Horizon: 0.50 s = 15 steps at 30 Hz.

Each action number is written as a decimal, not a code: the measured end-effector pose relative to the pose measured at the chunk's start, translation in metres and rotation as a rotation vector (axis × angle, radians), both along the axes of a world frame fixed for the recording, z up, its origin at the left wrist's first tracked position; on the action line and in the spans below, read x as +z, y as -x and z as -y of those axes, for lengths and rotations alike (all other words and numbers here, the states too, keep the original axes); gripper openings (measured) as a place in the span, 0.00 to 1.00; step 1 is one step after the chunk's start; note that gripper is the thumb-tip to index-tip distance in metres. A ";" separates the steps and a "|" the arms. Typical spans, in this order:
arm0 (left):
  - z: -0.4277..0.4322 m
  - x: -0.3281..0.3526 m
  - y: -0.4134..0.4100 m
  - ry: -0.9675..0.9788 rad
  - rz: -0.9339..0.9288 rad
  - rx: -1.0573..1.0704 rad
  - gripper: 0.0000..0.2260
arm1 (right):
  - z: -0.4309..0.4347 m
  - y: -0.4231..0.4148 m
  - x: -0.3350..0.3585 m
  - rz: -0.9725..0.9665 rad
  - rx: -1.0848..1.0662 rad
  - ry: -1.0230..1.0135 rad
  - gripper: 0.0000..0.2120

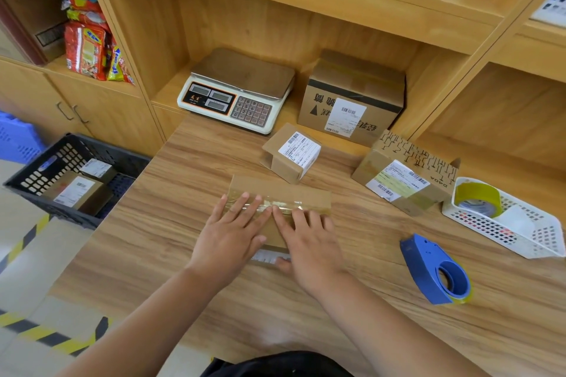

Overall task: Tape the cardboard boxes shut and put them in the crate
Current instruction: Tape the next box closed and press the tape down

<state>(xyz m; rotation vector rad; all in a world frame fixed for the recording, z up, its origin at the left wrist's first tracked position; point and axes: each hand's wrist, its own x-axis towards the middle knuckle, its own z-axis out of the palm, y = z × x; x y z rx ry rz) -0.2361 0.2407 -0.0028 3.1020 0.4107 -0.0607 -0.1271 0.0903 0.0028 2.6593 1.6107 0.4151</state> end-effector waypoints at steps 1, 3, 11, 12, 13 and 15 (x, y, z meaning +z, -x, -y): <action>0.000 0.000 0.000 0.006 -0.001 0.001 0.30 | 0.002 0.000 0.000 0.006 0.007 -0.002 0.45; 0.000 0.001 -0.001 0.023 0.000 0.005 0.30 | 0.006 0.000 -0.001 0.003 0.001 0.004 0.42; 0.009 0.006 -0.002 0.010 0.001 0.037 0.29 | 0.012 0.002 -0.003 0.011 -0.063 0.026 0.39; 0.011 0.006 -0.003 -0.001 0.001 0.043 0.30 | 0.010 0.003 -0.002 0.005 -0.073 0.015 0.39; 0.013 0.006 -0.005 -0.012 -0.005 0.048 0.31 | 0.007 0.003 -0.001 -0.003 -0.078 0.003 0.39; 0.015 0.007 -0.009 -0.026 -0.017 0.052 0.33 | 0.004 0.001 0.000 -0.008 -0.065 0.004 0.40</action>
